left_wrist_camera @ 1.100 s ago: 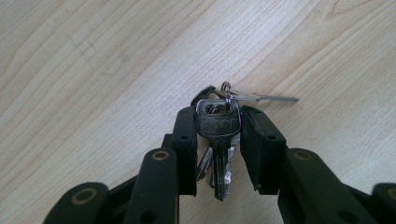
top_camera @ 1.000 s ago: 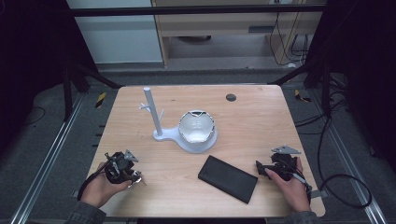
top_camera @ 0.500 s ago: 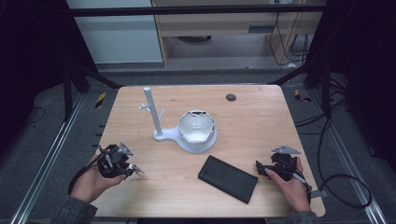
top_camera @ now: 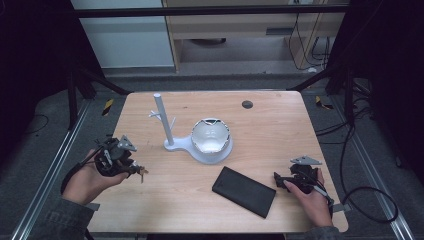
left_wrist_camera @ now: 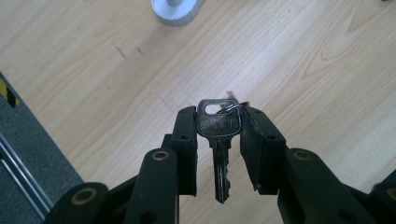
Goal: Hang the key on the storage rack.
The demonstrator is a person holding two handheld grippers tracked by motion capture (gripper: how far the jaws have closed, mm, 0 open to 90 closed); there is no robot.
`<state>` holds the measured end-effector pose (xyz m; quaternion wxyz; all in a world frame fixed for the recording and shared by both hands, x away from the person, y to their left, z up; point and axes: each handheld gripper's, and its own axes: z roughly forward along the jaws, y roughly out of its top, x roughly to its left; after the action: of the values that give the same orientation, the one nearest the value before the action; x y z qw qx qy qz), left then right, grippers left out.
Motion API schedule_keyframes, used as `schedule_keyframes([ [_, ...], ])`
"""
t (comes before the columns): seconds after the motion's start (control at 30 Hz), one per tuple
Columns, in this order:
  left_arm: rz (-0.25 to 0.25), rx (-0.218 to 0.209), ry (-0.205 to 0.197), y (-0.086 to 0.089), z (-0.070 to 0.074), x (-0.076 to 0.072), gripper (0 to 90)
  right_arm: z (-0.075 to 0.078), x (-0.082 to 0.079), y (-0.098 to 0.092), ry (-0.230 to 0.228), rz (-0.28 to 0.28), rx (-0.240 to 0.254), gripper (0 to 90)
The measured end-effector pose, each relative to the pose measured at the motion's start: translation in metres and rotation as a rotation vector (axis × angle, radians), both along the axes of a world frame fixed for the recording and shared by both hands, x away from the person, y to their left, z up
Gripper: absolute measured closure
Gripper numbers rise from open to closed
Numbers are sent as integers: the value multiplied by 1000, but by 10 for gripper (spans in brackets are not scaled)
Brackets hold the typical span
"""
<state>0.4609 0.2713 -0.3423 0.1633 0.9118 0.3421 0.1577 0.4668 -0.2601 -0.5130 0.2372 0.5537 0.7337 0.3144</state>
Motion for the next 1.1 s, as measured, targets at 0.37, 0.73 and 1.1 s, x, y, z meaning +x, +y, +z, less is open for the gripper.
schedule_keyframes([
  [0.37, 3, 12, -38, -2, 51, 19, 675, 0, 0, 0, -1, 3, 0, 6],
  [0.73, 11, 12, -47, -3, 89, 38, 675, 0, 0, 0, -1, 4, -4, 6],
  [1.1, -2, 27, -39, -12, 101, 47, 675, 0, 0, 0, -1, 5, -5, 5],
])
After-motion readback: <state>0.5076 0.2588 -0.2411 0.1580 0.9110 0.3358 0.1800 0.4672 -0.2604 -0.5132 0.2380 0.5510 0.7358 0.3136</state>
